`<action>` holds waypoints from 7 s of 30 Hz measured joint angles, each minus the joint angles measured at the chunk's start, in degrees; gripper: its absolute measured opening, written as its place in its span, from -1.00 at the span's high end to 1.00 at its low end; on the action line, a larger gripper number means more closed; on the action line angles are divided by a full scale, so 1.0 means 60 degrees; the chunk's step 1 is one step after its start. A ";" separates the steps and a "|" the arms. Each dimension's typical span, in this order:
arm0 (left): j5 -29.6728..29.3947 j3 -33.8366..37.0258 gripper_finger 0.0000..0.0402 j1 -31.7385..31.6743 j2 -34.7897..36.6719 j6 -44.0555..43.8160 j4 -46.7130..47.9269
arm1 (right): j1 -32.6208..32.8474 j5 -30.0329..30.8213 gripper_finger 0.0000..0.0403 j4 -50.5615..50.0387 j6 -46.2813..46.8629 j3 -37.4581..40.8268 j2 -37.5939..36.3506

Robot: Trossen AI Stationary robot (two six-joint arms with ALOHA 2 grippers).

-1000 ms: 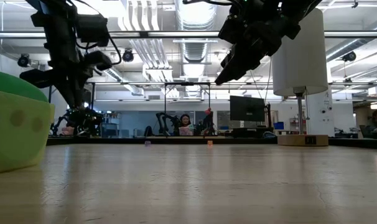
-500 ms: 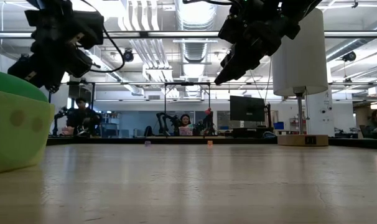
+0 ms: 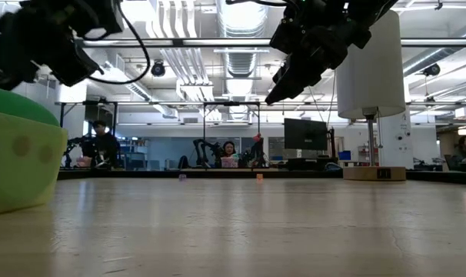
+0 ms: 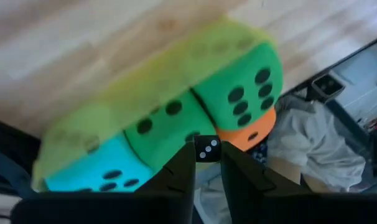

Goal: Pick & Place Dice
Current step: Put the black dice into the yellow bin, then put the purple dice into the yellow bin

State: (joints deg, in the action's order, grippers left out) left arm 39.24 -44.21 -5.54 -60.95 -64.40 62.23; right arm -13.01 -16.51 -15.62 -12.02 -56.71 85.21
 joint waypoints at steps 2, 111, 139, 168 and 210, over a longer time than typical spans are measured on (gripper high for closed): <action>0.0000 0.0004 0.63 0.0615 0.0000 -0.0664 -0.0289 | -0.0001 0.0000 0.63 0.0001 -0.0001 0.0000 0.0000; -0.0284 0.2131 0.63 0.5872 -0.0011 -0.8819 -0.7102 | -0.0001 0.0000 0.56 0.0008 -0.0002 0.0000 0.0000; -0.0280 0.2122 0.55 0.5872 -0.0007 -0.9027 -0.7188 | 0.0002 0.0000 0.59 0.0010 -0.0001 0.0000 0.0000; -0.3253 0.2098 0.99 0.3760 0.0018 -0.6902 -0.7820 | -0.0001 0.0000 0.62 0.0012 -0.0002 0.0000 0.0000; -1.1806 0.1927 -0.05 0.2684 0.0044 -0.2526 -0.8128 | -0.0001 0.0004 0.56 0.0012 -0.0002 0.0000 0.0001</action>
State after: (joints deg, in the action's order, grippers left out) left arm -31.59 -32.64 10.56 -60.69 -79.56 13.46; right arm -13.02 -16.49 -15.55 -12.03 -56.71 85.22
